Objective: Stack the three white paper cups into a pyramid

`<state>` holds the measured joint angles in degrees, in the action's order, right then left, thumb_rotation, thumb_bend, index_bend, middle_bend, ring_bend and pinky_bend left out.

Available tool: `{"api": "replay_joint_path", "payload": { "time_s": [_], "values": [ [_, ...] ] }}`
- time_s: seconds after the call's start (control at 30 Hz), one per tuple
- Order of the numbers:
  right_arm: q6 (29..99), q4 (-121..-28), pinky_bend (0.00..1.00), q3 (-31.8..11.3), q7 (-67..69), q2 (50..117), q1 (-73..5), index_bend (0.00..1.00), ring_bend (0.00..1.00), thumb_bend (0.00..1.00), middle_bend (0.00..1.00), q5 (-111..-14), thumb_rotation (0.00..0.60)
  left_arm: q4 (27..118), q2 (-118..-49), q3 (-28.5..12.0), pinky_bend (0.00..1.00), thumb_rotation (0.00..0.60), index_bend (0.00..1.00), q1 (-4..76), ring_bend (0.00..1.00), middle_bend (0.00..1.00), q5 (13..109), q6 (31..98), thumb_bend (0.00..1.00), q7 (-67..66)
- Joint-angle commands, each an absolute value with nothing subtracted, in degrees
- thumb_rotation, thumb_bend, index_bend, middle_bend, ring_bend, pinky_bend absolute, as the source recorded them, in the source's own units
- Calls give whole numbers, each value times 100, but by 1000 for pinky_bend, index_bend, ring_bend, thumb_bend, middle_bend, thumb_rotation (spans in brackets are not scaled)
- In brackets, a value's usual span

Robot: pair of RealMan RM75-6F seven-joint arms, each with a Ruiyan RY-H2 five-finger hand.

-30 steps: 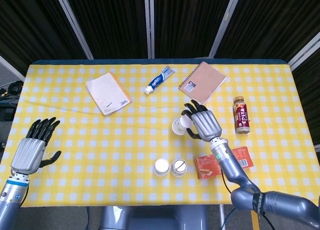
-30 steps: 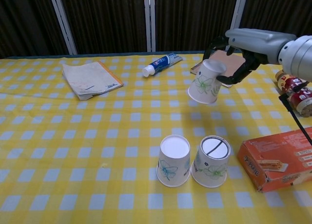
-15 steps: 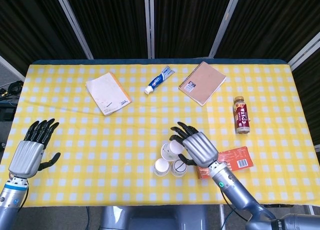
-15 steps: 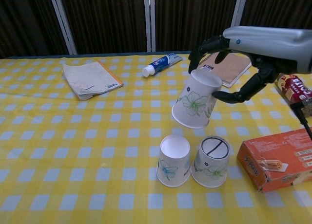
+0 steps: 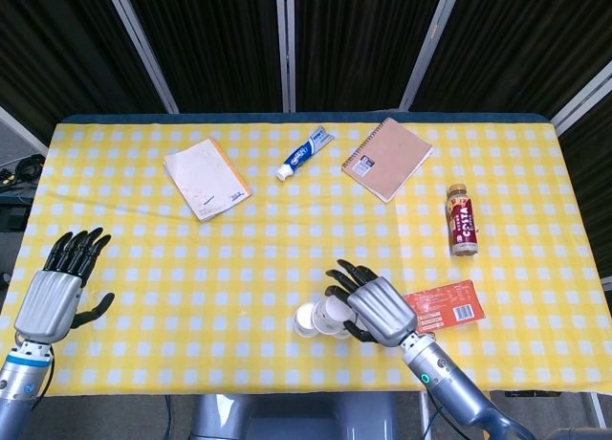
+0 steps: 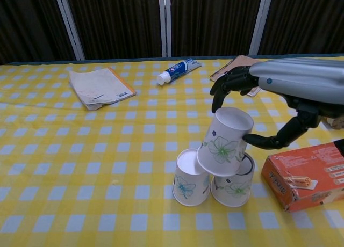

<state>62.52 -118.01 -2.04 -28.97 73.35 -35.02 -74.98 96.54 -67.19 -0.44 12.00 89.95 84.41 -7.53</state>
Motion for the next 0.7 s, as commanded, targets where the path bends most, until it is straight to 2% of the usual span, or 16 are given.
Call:
{"api": "replay_joint_path", "payload": {
  "time_s": [0.03, 0.6, 0.7],
  "values": [
    [6292, -11825, 211, -194, -2893, 7349, -3471, 427, 0, 322, 143, -7554, 600, 9653, -6731, -65, 0, 600, 0, 1209, 0, 0, 8967, 8401, 308, -784],
    [6282, -11761, 212, -173, -3174, 7593, -3461, 426, 0, 318, 137, -7605, 600, 9672, -6716, -106, 0, 600, 0, 1181, 0, 0, 8972, 8352, 308, -781],
    [6285, -11765, 206, -170, -3209, 7629, -3462, 384, 0, 294, 116, -7636, 600, 9676, -6712, -116, 0, 600, 0, 1175, 0, 0, 8968, 8355, 307, -774]
  ]
}}
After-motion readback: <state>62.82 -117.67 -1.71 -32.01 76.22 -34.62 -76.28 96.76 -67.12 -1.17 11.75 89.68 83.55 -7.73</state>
